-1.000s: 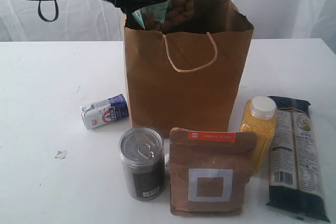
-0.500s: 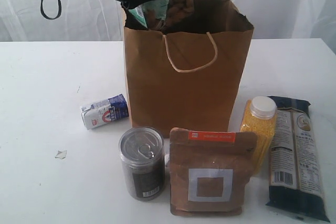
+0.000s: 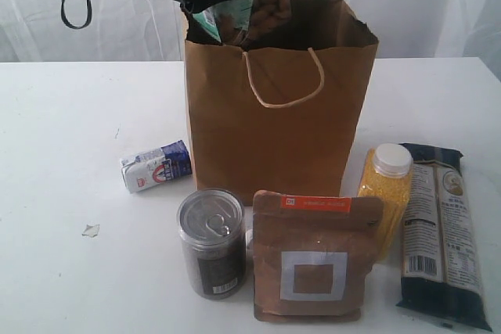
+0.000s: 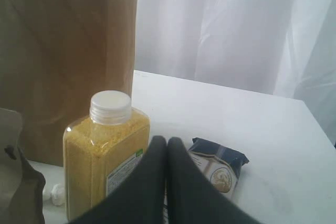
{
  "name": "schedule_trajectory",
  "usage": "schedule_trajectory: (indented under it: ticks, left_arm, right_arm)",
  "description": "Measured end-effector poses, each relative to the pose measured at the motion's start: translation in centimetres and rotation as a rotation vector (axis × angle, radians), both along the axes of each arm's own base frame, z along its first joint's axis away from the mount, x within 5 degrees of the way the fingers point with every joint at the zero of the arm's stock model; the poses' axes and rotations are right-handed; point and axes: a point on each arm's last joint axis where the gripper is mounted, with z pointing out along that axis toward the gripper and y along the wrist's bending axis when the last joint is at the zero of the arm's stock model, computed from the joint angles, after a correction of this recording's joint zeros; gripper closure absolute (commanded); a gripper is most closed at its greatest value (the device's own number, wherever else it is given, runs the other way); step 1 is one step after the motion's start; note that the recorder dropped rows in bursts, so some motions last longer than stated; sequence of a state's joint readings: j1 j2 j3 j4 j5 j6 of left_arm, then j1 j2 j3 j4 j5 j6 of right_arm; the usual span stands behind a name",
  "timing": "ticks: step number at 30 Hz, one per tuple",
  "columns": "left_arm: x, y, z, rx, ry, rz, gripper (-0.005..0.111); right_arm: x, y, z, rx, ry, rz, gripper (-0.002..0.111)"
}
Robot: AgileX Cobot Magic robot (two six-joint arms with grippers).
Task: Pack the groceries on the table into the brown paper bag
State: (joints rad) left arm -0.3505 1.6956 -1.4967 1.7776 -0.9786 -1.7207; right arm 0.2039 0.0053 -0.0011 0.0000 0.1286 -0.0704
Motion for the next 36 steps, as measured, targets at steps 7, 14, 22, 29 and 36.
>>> schedule_trajectory:
  ticks: [7, 14, 22, 29, 36]
  left_arm:
    - [-0.15, -0.28, 0.00, -0.007, 0.016, -0.003, 0.004]
    - [-0.26, -0.48, -0.09, -0.007, 0.021, -0.016, 0.002]
    - [-0.34, -0.67, -0.08, -0.004, 0.012, -0.019, 0.002]
    - [-0.32, -0.67, -0.08, -0.003, 0.010, -0.018, 0.002]
    - [-0.32, -0.67, -0.08, -0.002, 0.008, -0.018, 0.002]
  right_arm:
    - [0.00, 0.00, 0.00, 0.000, 0.000, 0.000, 0.108]
    - [0.00, 0.00, 0.00, 0.000, 0.000, 0.000, 0.108]
    - [0.00, 0.00, 0.00, 0.000, 0.000, 0.000, 0.108]
    - [0.00, 0.00, 0.00, 0.000, 0.000, 0.000, 0.108]
    - [0.00, 0.00, 0.00, 0.000, 0.000, 0.000, 0.108]
